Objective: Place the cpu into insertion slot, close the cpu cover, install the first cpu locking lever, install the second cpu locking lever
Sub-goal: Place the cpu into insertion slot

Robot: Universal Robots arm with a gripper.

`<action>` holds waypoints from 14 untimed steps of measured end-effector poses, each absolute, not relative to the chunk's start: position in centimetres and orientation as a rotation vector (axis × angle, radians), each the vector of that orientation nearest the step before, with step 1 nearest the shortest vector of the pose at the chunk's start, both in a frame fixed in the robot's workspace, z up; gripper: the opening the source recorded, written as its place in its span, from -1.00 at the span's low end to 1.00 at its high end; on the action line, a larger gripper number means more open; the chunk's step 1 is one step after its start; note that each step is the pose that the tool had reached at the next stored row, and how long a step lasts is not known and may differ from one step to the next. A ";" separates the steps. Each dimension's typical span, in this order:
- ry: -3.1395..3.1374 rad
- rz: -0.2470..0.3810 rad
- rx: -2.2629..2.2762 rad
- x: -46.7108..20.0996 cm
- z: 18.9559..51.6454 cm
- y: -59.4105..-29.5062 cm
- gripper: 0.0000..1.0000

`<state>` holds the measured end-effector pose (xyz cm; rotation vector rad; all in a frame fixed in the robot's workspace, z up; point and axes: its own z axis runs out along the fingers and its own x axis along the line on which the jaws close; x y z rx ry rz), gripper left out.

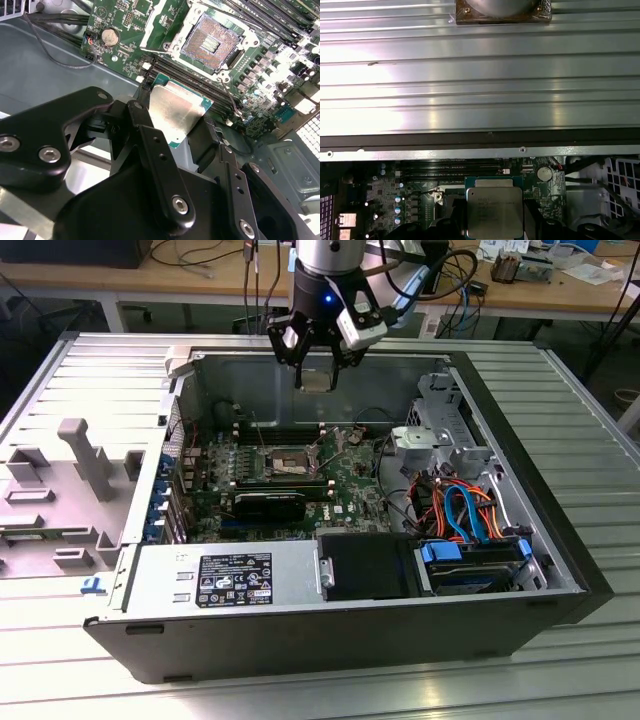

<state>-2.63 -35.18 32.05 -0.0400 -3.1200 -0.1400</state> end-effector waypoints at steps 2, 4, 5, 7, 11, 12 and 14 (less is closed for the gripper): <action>-3.120 -0.140 -0.040 -2.6 31.8 -35.2 0.08; -3.120 -0.140 -0.040 -2.6 31.8 -35.2 0.08; -3.120 -0.140 -0.040 -2.6 31.8 -35.2 0.08; -3.120 -0.140 -0.040 -2.6 31.7 -35.2 0.08; -3.120 -0.140 -0.040 -2.6 31.6 -35.2 0.08; -3.120 -0.140 -0.040 -2.6 31.6 -35.2 0.08; -3.120 -0.140 -0.040 -2.6 31.5 -35.2 0.08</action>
